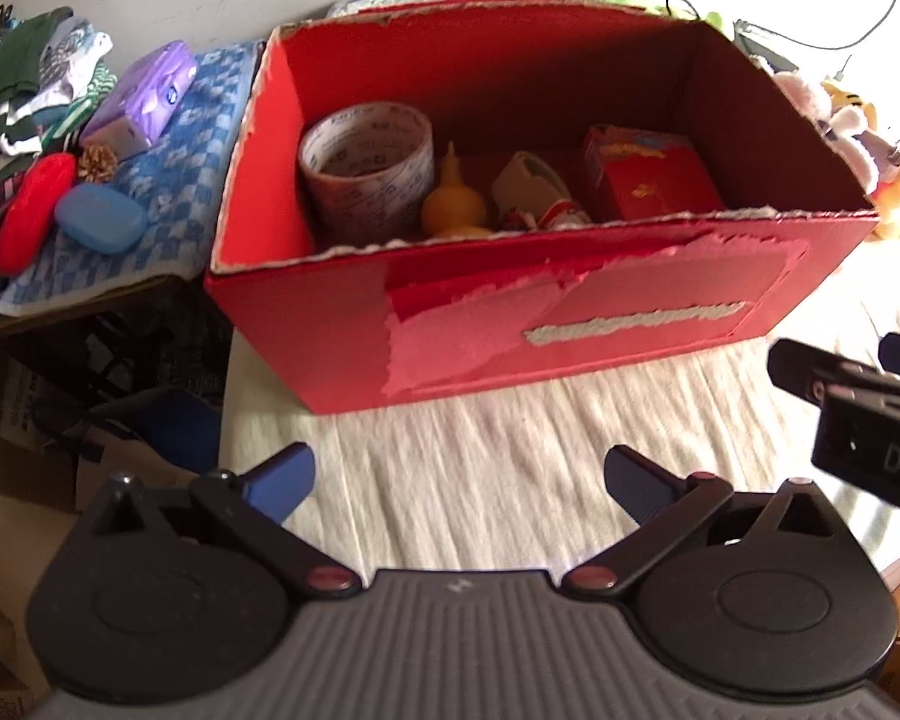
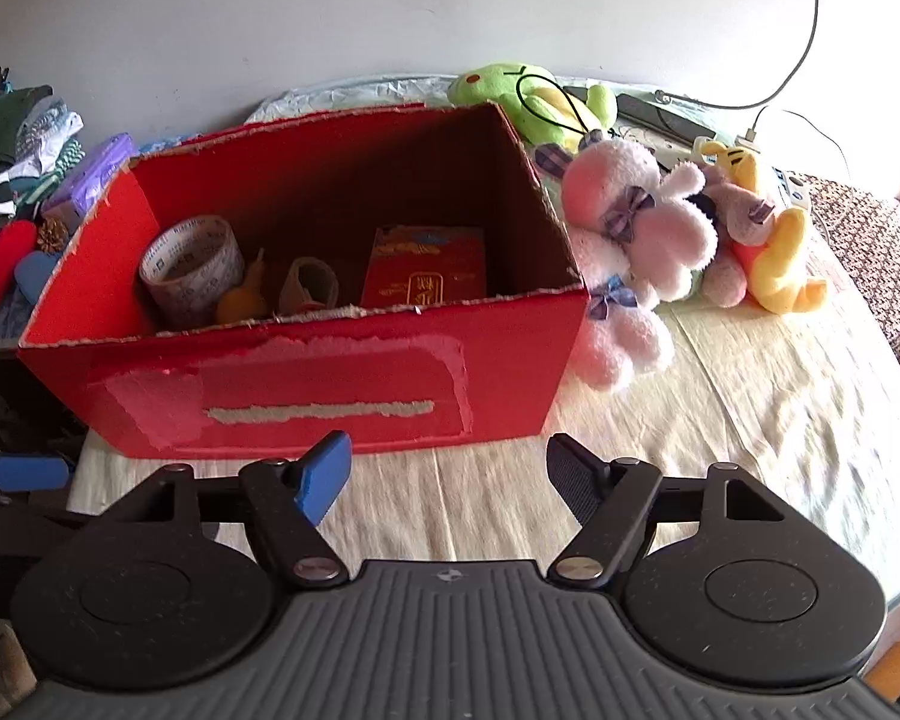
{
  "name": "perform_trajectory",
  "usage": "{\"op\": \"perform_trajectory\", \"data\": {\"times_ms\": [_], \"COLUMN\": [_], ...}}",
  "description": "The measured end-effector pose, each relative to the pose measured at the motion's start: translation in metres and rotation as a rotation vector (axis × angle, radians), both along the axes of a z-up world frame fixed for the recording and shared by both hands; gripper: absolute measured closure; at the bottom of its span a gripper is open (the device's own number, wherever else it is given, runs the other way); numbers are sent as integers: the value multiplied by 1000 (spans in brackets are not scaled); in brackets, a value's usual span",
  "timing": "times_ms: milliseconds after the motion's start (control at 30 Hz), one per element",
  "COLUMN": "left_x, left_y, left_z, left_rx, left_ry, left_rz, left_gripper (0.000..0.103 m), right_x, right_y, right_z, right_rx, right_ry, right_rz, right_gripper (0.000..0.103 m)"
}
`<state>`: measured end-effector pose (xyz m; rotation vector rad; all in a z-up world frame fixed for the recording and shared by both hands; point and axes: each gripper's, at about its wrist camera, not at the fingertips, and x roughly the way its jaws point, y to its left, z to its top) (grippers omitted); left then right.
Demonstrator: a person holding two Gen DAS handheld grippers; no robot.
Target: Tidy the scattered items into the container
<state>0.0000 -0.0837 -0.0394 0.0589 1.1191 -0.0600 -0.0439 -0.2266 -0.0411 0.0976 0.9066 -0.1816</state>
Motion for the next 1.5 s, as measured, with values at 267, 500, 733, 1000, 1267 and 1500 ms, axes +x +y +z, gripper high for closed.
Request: {"op": "perform_trajectory", "data": {"times_ms": [267,500,733,1000,1267,1500], "left_x": [0,-3,-4,5,26,49], "left_y": [-4,-7,-13,-18,-28,-35], "left_z": [-22,-26,-8,30,44,58], "left_rx": [20,27,57,34,44,40], "left_ry": [70,68,-15,-107,-130,-143], "left_rz": [20,16,12,25,53,108], "left_gripper": [1,1,1,1,1,1], "right_x": [-7,-8,-7,7,33,60], "right_y": [1,-4,-7,-17,-22,-41], "right_z": [-20,-26,-12,22,35,46], "right_rx": [3,19,30,50,62,70], "right_ry": [76,97,59,-44,-89,-105], "right_rz": [7,-2,10,39,119,165], "right_gripper": [28,28,28,28,28,28]}}
